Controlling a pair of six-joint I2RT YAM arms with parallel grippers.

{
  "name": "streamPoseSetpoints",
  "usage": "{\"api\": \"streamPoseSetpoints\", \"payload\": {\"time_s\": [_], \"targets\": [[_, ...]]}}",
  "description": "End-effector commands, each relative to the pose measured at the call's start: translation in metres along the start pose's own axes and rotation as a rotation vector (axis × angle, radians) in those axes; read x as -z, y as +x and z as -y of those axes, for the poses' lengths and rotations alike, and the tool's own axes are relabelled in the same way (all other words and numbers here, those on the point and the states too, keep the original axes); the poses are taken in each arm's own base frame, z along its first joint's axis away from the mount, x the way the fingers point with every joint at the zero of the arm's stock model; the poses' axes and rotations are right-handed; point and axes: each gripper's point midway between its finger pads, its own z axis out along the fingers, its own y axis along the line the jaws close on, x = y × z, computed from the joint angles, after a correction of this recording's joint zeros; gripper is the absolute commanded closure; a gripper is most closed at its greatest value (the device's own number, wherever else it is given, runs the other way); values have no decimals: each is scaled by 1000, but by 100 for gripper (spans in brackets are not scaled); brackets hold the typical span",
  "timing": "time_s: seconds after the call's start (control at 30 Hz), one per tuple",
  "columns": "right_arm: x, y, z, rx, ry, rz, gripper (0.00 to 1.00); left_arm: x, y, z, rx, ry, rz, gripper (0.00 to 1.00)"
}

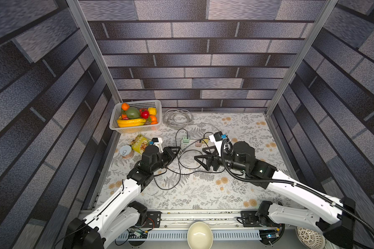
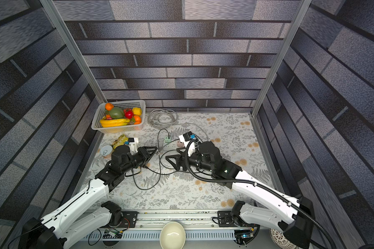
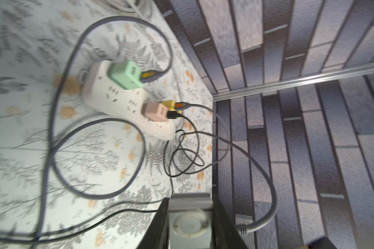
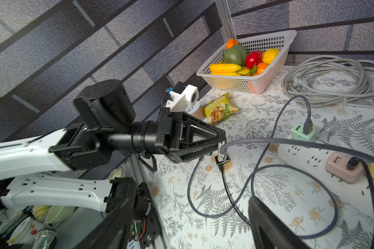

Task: Charge mp3
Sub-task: Insert the charging cable into the MP3 player, then place the MP3 player at the center of the board.

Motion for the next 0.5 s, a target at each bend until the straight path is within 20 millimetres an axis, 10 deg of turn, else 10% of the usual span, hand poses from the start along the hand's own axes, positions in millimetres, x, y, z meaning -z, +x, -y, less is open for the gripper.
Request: {"api": "streamPoseSetpoints", "payload": {"time_s": [0.0, 0.47], "targets": [[17, 35, -8, -133, -57, -103, 12, 5, 13, -28, -59, -193, -100, 100], [91, -3, 52, -25, 427, -51, 1, -11, 127, -87, -502, -716, -682, 100]]}}
